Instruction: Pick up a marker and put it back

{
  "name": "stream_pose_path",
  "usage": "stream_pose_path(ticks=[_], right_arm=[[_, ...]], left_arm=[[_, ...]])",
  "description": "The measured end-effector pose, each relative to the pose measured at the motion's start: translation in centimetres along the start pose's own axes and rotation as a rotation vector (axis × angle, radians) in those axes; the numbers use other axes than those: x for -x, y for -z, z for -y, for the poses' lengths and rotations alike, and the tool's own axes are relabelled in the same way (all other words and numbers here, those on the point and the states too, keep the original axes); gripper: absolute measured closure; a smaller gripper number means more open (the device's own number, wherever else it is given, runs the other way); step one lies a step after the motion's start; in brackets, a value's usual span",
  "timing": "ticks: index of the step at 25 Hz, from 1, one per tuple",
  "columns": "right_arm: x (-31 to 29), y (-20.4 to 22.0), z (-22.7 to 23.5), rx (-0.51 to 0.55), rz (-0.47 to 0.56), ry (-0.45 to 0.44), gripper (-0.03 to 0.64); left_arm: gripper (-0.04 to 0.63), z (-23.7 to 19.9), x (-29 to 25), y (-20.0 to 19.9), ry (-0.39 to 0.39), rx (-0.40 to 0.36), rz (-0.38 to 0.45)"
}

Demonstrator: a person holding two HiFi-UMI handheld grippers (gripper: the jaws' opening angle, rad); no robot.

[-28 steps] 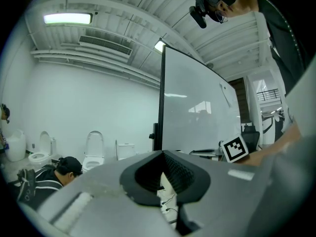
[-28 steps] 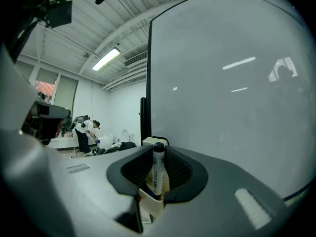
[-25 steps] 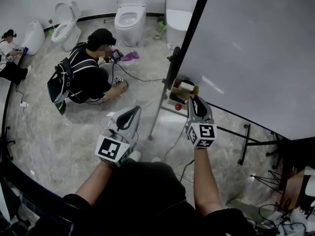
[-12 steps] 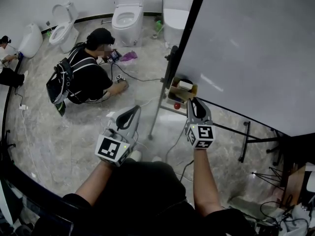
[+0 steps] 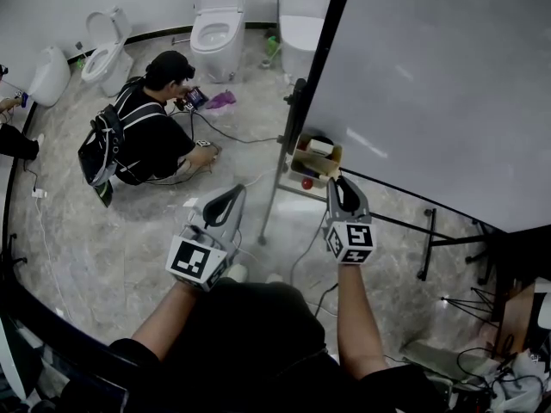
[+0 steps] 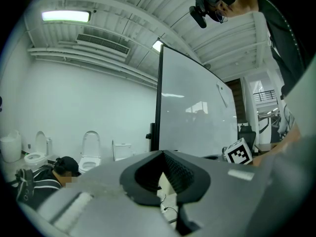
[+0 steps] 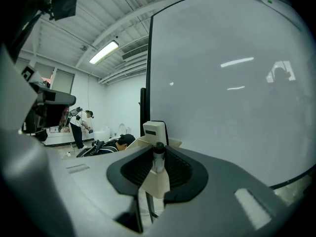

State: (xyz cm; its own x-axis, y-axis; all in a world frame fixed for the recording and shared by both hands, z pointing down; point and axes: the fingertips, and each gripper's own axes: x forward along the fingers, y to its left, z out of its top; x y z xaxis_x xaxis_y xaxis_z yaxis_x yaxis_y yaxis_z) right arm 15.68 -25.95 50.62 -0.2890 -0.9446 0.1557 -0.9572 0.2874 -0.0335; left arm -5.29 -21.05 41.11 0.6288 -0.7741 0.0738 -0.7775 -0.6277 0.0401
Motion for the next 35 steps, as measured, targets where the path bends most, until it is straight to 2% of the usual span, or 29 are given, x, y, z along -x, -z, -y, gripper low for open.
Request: stream_pose_path(ticks=[19, 27, 33, 35], right_arm=[[1.4, -0.3, -0.5, -0.005, -0.02, 0.019, 0.477], [4.4, -2.4, -0.4, -0.025, 0.034, 0.067, 0.477], [7.4, -3.8, -1.0, -0.034, 0.073, 0.104, 0.604], [8.3, -4.0, -1.5, -0.036, 0.077, 0.101, 0.607]], left_arm=[[0.591, 0.6, 0.8, -0.8, 0.021, -0.006, 0.012], [0.591, 1.8, 0.9, -1.4, 0.081, 0.001, 0.029], [0.591, 3.3, 0.6, -1.6, 0.142, -0.002, 0.03], [0.591, 3.9, 0.5, -1.5, 0.161, -0.003, 0.033]])
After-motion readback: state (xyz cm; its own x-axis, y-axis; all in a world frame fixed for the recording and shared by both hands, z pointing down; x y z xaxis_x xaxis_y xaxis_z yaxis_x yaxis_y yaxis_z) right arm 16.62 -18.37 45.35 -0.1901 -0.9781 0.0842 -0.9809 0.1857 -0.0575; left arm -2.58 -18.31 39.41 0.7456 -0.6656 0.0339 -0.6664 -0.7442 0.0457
